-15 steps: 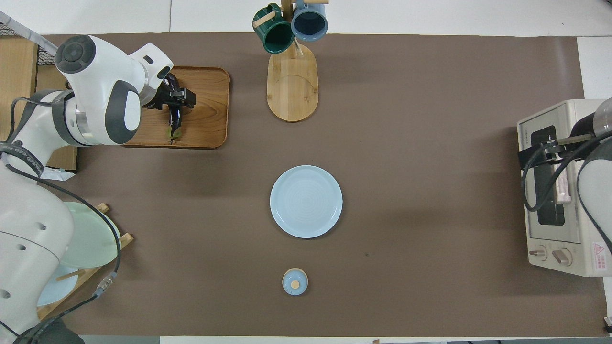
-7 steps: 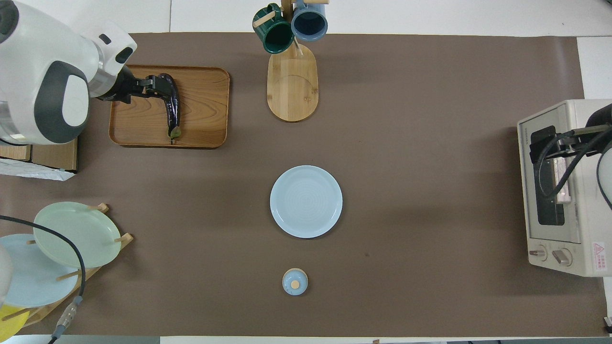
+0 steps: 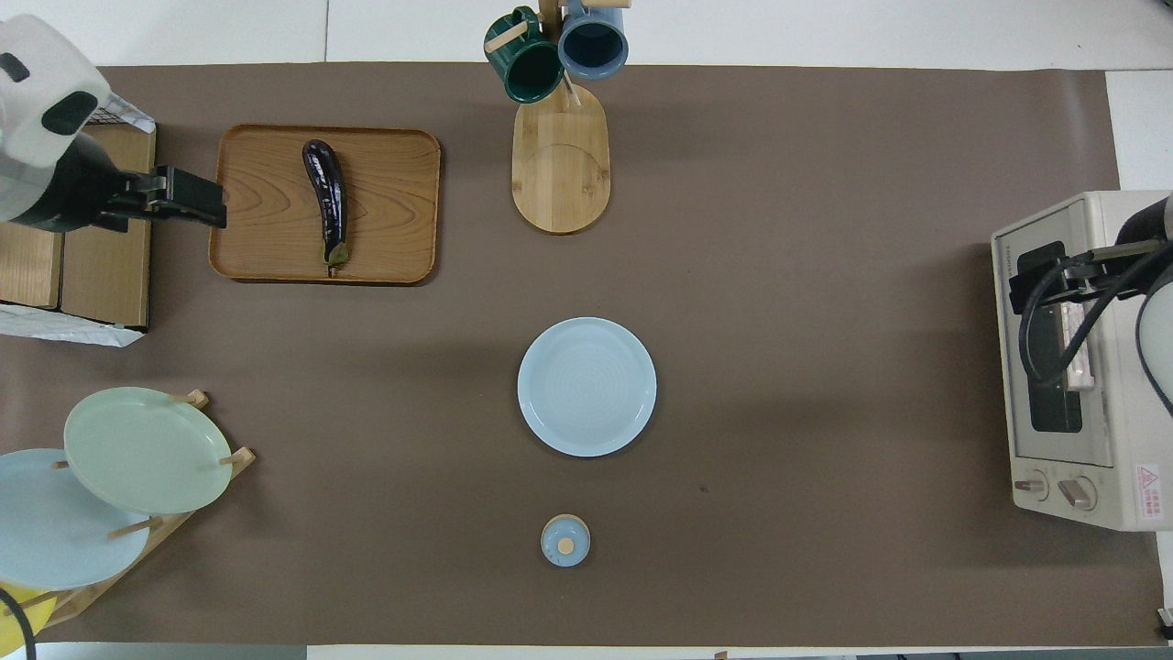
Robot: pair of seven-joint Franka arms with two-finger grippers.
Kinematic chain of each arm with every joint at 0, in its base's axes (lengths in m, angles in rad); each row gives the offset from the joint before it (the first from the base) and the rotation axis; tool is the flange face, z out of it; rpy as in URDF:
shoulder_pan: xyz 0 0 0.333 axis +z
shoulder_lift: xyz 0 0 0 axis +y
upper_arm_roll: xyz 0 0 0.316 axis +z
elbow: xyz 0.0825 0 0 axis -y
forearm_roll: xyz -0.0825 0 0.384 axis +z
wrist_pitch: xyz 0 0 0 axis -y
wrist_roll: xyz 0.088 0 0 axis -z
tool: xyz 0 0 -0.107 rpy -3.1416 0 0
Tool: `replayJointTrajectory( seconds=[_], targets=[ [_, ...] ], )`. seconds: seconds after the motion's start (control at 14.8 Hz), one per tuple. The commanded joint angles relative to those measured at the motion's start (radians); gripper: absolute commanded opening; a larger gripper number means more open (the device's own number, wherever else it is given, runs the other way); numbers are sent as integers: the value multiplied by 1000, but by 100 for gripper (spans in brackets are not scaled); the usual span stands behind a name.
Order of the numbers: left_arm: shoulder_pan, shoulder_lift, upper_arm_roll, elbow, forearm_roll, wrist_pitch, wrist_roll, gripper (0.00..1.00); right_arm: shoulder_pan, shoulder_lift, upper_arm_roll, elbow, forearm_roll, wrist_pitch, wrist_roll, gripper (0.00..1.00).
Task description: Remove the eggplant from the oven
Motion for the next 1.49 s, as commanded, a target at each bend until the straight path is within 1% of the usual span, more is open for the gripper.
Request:
replayJointTrajectory(
  seconds=[0.0,0.14,0.2,0.34,0.47,0.61,0.68,0.74,0.81,0.95,1.15,1.42],
  targets=[
    [-11,-76,-6,-50,40,-76,-20,100,-13,-12,-4,0,32,-16,1,100],
    [-13,-87,-10,-59,38,-110,-33,100,-15,-12,-4,0,32,-16,1,100],
    [-13,-103,-11,-88,38,-107,-58,100,-13,-12,-4,0,32,-16,1,100],
    [-22,-143,-13,-165,35,-81,-107,100,-10,-12,-4,-2,32,-16,1,100],
    [-22,-166,-13,-217,33,-24,-113,100,-10,-12,-4,0,32,-16,1,100],
    [2,-170,-26,-214,33,-35,-105,100,-13,-12,-4,-2,32,-16,1,100],
    [31,-165,-63,-205,33,-46,-105,100,-13,-12,-4,-2,32,-16,1,100],
    [60,-159,-92,-187,33,-70,-104,100,-12,-12,-4,-2,32,-16,1,100],
    [67,-151,-105,-155,33,-102,-105,100,-12,-12,-4,-2,32,-16,1,100],
    [67,-119,-105,-90,27,-160,-105,100,-12,-12,-4,-2,32,-16,1,100],
    [102,-120,-103,-94,-29,-142,-112,100,-13,-12,-4,-2,32,-16,1,100],
    [113,-122,-103,-108,-34,-130,-110,100,-13,-12,-4,-2,32,-16,1,100]
  ],
)
